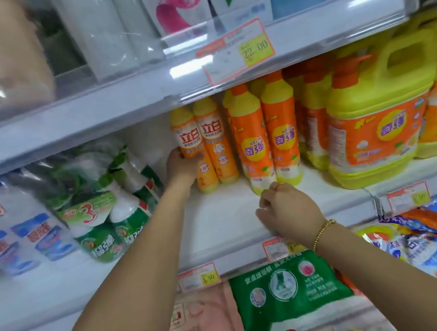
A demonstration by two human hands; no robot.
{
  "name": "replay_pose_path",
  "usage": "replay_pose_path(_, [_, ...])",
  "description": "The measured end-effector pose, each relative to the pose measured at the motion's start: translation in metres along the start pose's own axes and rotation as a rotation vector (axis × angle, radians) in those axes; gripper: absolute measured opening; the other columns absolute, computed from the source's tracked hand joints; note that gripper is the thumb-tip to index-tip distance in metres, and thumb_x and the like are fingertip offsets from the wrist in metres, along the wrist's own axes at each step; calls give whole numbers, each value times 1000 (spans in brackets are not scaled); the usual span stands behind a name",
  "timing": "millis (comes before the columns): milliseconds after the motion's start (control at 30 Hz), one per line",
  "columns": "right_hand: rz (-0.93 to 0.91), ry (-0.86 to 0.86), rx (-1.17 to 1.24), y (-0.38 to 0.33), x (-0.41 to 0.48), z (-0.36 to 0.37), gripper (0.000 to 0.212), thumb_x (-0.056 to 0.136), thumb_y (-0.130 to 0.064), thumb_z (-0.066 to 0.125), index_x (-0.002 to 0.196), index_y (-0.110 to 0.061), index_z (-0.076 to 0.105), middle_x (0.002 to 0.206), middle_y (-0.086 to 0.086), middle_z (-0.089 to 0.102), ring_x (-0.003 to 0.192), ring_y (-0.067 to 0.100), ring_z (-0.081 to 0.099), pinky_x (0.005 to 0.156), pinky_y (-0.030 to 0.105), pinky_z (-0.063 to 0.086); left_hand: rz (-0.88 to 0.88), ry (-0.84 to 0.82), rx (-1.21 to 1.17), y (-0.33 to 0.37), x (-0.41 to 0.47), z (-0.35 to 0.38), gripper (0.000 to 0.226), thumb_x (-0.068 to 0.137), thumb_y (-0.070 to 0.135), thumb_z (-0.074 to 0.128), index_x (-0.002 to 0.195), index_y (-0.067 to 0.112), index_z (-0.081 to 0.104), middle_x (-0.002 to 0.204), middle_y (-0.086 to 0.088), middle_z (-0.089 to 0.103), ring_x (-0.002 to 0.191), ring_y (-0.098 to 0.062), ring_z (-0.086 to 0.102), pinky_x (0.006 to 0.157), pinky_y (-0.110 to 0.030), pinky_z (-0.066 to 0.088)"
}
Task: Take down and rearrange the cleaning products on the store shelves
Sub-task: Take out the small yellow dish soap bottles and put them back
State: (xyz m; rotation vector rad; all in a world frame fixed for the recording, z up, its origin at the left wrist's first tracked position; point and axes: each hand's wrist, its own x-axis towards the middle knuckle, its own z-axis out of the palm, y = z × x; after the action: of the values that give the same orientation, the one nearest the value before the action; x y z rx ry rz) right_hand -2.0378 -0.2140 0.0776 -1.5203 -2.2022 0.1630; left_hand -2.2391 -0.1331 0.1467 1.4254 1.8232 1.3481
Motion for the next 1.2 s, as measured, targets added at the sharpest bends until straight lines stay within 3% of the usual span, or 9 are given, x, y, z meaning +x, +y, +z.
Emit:
replay_pose_path(167, [-4,-7,38,0,-3,-5,23,88,-30,52,102,-14,62,104,4,56,104,21,49,82,28,42,2,3,-60,-4,-4,3,46,80,27,75,120,14,58,119,-4,67,103,-23,66,91,-44,53])
replay_pose_path(300, [20,-54,33,-6,-10,-15,22,89,-22,48,97,-7,62,103,10,58,98,26,54,80,30,43,113,-3,-96,-5,-51,-8,57,68,8,83,117,9,55,110,-1,66,92,-14,64,83,-30,52])
replay_pose_path(400, [10,-57,8,-14,-27,-31,21,91,-20,47,98,-6,61,103,13,59,95,29,57,76,31,43,198,-13,-179,-13,-106,-14,54,70,-10,76,103,26,51,96,13,61,82,8,59,75,-12,47])
replay_pose_path(633, [-72,-102,-6,-37,-72,-82,26,91,-28,56,115,-16,58,118,7,54,105,23,55,87,30,42,265,-8,-243,-2,-206,-41,62,74,0,78,105,47,52,104,36,60,106,0,58,89,-27,49])
replay_pose_path(767, [-73,-129,15,-56,-101,-110,48,87,-33,62,129,-18,46,126,7,53,111,22,53,91,31,43,240,20,-334,19,-243,-56,57,74,4,79,114,37,55,110,19,65,106,-5,61,89,-23,50])
replay_pose_path(867, [-105,-73,187,-73,-132,-124,73,79,-34,73,138,-20,33,130,7,50,117,19,50,89,25,39,184,48,-466,45,-262,-67,54,73,5,79,121,13,55,114,2,67,96,-3,66,82,-21,55])
replay_pose_path(967, [-162,34,335,-86,-160,-126,84,74,-30,78,141,-26,27,131,3,44,114,15,48,86,18,38,97,46,-658,68,-285,-77,46,79,14,75,121,15,56,112,-1,68,97,-11,68,74,-33,60])
replay_pose_path(1100, [-153,260,470,-90,-184,-122,69,75,-31,77,131,-34,35,121,-12,45,100,0,45,76,5,38,71,0,-793,85,-310,-88,43,80,26,70,120,21,56,109,4,69,97,-13,69,69,-31,60])
replay_pose_path(1200, [-166,327,557,-92,-194,-125,61,73,-34,78,117,-41,37,106,-20,50,92,0,53,73,14,47,111,-32,-804,91,-320,-96,36,77,29,69,111,25,60,108,3,71,97,-13,70,71,-26,59])
